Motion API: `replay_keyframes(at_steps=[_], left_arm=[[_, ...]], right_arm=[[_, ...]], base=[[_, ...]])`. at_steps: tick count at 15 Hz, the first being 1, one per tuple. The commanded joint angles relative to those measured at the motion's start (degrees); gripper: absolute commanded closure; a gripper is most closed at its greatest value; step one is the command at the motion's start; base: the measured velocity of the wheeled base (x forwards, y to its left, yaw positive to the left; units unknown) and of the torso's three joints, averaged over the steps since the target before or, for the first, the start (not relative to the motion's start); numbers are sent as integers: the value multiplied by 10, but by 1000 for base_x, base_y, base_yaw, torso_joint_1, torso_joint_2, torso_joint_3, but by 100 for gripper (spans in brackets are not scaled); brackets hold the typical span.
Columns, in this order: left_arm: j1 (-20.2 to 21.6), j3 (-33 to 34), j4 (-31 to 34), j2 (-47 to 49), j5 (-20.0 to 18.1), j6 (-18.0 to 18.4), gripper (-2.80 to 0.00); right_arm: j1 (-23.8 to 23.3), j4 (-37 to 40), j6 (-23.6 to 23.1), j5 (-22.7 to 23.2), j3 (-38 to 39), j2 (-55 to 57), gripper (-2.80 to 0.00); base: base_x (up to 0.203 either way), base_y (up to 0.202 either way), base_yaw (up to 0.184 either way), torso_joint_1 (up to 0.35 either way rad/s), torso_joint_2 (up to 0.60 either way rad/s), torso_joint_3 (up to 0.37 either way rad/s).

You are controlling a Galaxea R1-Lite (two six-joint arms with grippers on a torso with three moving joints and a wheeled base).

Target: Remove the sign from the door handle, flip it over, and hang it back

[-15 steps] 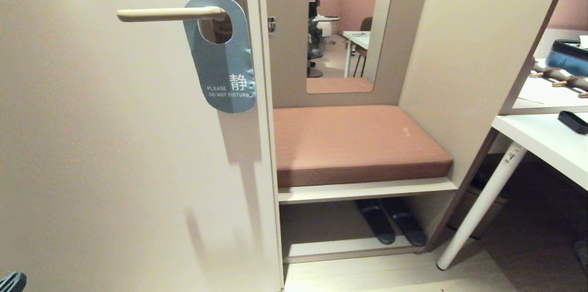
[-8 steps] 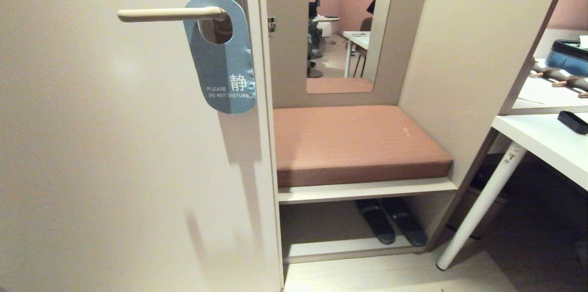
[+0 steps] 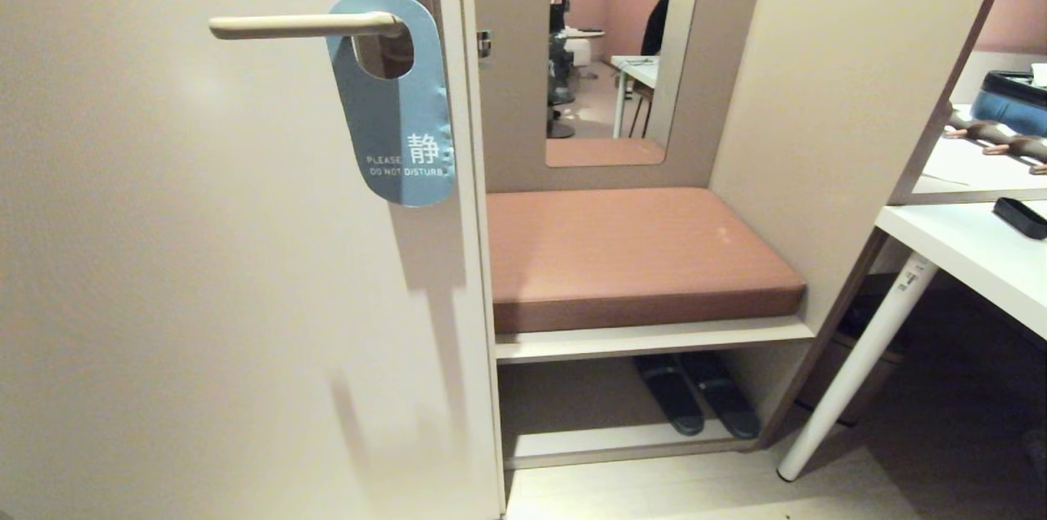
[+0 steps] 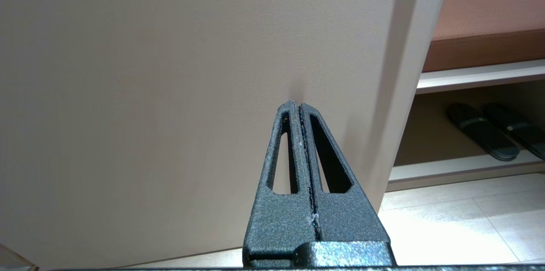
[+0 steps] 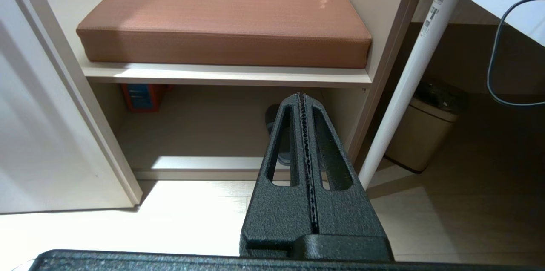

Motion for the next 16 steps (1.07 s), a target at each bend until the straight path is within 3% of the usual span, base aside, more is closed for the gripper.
replay_keyframes(at_steps=[1, 16], left_arm=[[0, 0, 0, 0, 1, -1, 0], [0, 0, 0, 0, 3, -1, 0]], right_arm=[[0, 0, 0, 0, 0, 0, 0], [0, 0, -2, 0, 0, 0, 0]], base=[[0, 0, 0, 0, 0, 0], [0, 0, 0, 0, 0, 0]])
